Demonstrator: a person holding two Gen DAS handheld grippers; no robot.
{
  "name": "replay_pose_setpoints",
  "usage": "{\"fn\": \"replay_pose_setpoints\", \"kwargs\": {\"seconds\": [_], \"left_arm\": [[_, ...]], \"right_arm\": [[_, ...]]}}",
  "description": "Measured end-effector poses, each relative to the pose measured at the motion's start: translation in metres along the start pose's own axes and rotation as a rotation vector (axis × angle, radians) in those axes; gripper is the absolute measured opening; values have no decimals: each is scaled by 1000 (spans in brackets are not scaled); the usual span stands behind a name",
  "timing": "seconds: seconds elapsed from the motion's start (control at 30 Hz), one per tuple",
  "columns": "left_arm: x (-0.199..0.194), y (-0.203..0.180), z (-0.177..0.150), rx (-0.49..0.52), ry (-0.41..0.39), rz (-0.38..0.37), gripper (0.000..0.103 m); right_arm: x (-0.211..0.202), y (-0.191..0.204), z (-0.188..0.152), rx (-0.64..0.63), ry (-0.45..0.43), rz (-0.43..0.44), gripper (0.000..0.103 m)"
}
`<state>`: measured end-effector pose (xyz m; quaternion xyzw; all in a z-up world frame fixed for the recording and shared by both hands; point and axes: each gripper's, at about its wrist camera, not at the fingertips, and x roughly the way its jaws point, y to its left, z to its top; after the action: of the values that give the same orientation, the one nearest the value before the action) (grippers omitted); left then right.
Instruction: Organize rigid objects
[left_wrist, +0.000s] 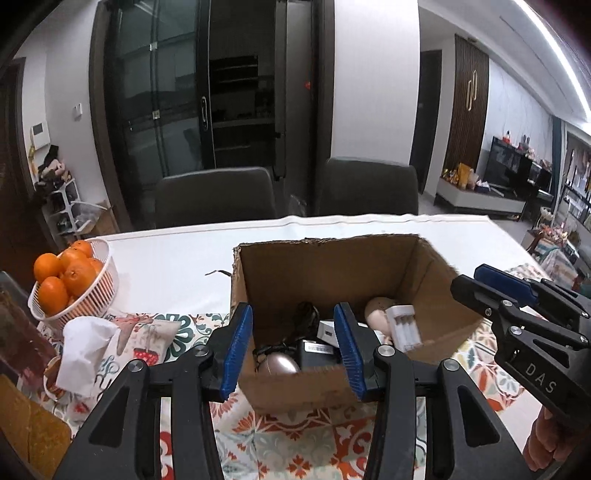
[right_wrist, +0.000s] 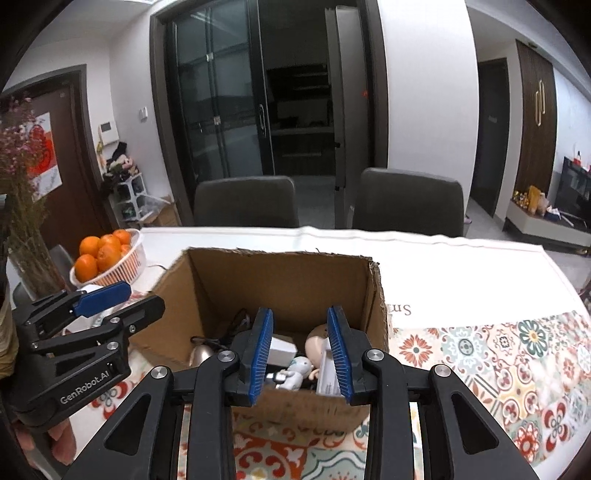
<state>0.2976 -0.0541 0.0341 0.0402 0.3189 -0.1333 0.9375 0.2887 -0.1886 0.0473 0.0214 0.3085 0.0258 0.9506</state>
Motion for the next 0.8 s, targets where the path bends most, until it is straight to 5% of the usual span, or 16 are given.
{"fn": "replay_pose_setpoints", "kwargs": {"seconds": [0.6,0.8], "left_arm": [[-116,-9,-46,17,-134,77,62],[-139,-11,-67,4,-149,88,72]], "right_arm": [[-104,23,-43,23,-85,-20,33],[-130,28,-63,26,-101,-45,45]]}}
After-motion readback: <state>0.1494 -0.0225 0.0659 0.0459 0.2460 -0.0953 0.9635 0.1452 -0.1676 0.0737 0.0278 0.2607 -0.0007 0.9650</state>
